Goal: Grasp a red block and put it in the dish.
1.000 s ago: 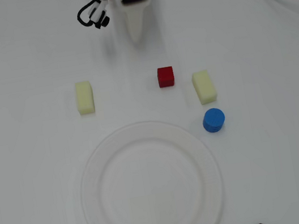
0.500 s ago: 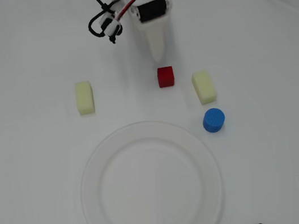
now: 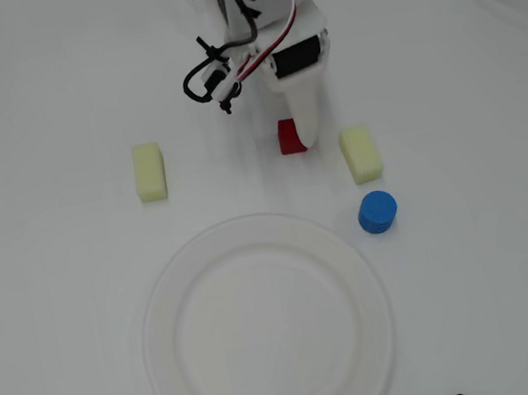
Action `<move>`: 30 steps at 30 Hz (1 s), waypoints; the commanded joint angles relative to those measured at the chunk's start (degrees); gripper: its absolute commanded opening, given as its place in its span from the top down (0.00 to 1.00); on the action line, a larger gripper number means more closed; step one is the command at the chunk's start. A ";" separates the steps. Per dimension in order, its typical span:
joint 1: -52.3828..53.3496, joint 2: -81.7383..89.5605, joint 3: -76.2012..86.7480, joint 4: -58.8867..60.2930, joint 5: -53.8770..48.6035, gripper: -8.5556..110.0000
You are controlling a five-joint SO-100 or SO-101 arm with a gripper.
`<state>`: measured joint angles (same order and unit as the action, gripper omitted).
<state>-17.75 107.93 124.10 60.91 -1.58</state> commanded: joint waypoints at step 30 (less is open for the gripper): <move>-0.53 -8.61 -6.06 -4.75 1.05 0.85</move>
<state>-17.75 99.14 120.94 56.60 -0.97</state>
